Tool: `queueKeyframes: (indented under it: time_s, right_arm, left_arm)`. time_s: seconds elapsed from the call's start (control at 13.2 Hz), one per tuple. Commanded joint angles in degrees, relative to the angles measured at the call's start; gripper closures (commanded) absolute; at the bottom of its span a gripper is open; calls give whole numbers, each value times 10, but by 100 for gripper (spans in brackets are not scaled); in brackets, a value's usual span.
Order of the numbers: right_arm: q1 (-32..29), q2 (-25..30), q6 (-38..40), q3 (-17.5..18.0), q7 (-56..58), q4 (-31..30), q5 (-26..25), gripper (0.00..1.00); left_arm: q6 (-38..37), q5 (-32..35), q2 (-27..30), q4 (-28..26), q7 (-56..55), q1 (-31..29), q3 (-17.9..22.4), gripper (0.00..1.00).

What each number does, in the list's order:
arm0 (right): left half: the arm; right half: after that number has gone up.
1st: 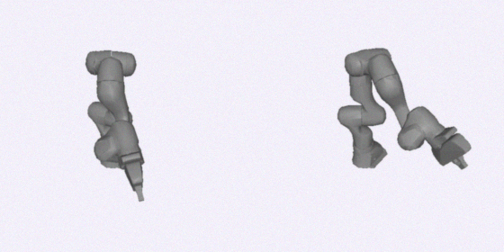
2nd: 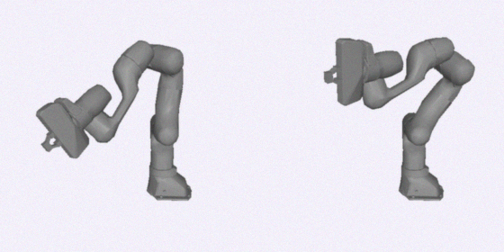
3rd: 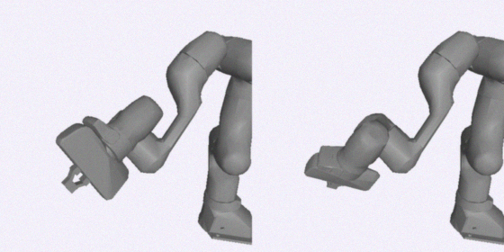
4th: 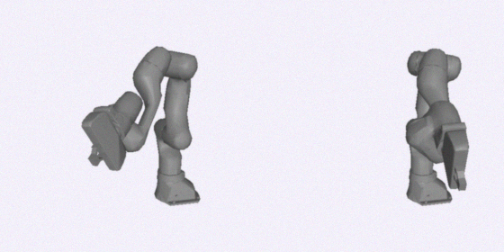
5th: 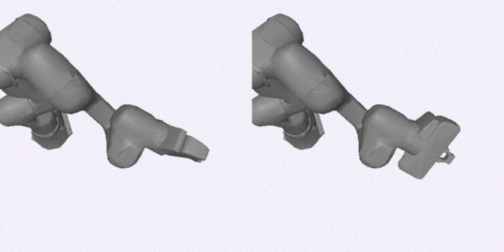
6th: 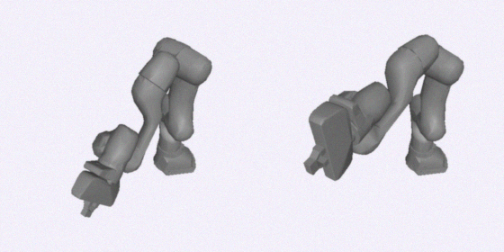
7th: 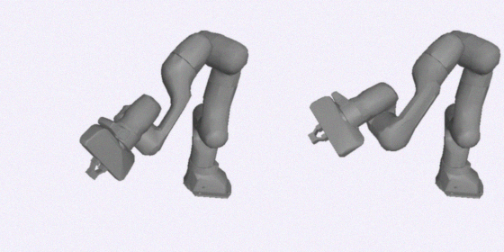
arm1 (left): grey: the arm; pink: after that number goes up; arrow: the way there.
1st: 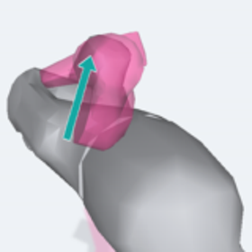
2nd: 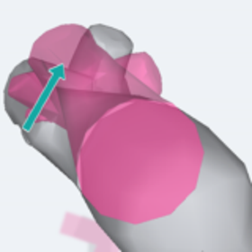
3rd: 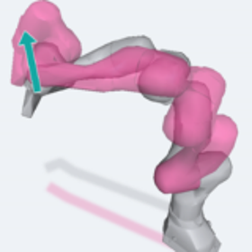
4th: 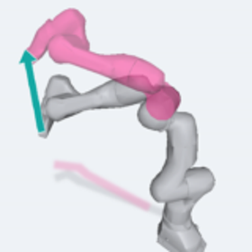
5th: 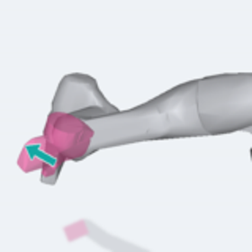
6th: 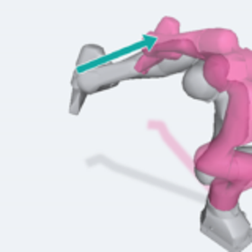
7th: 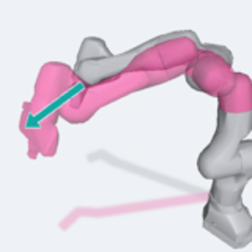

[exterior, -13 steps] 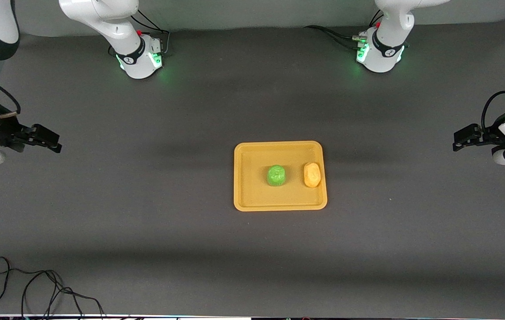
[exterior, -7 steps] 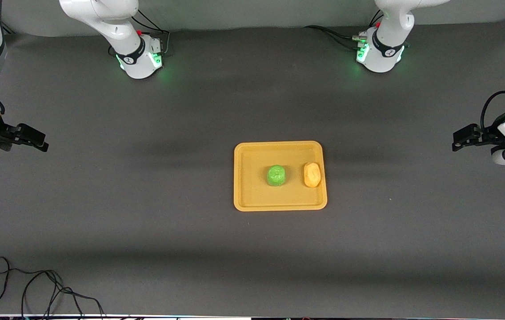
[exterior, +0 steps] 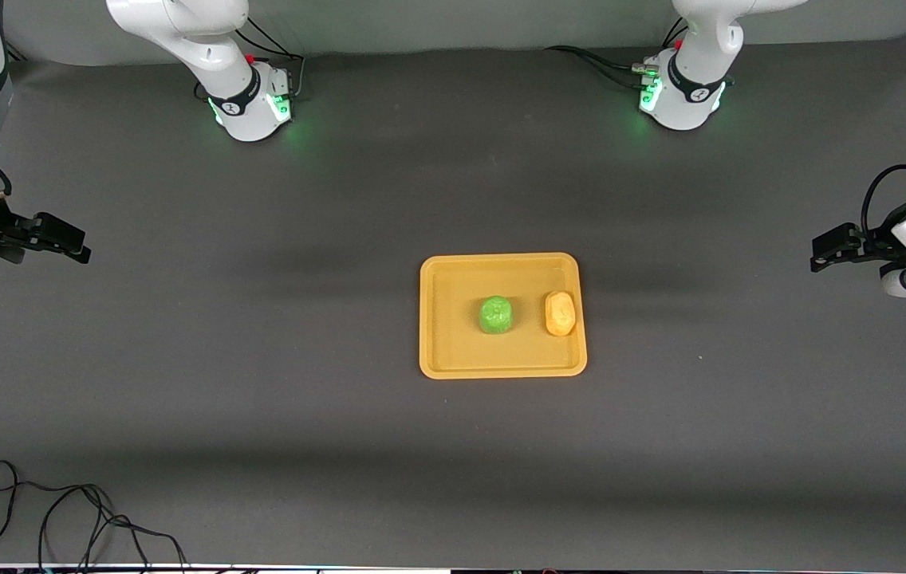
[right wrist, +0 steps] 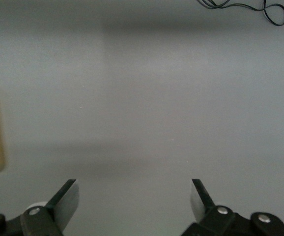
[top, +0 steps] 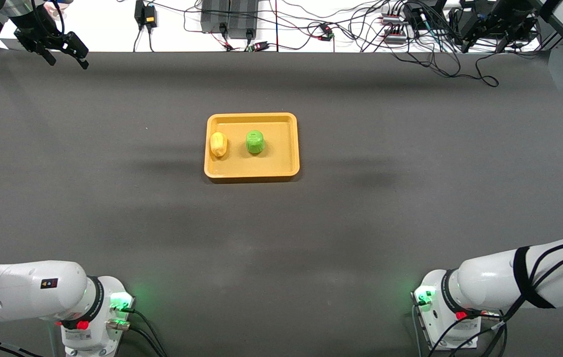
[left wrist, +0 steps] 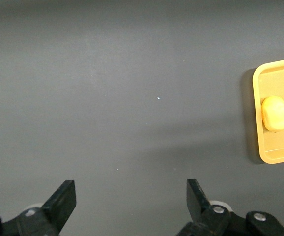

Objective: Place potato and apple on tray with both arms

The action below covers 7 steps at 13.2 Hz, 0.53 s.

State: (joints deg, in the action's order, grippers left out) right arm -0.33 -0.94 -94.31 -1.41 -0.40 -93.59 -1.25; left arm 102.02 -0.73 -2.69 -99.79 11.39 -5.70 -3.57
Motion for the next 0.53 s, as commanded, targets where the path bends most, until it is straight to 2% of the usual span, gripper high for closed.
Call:
queueKeyframes:
  time_s: [0.0,0.15,0.45]
  right_arm:
    - [1,5,10,-1,7,4,14,0]
    - [0,5,11,-3,10,5,37,0]
    - [0,5,11,-3,13,5,38,0]
  left_arm:
    - [-9,-3,-5,14,-7,4,1,0]
    - [-9,-3,-5,15,-8,4,1,0]
    - [-9,-3,-4,15,-10,6,1,0]
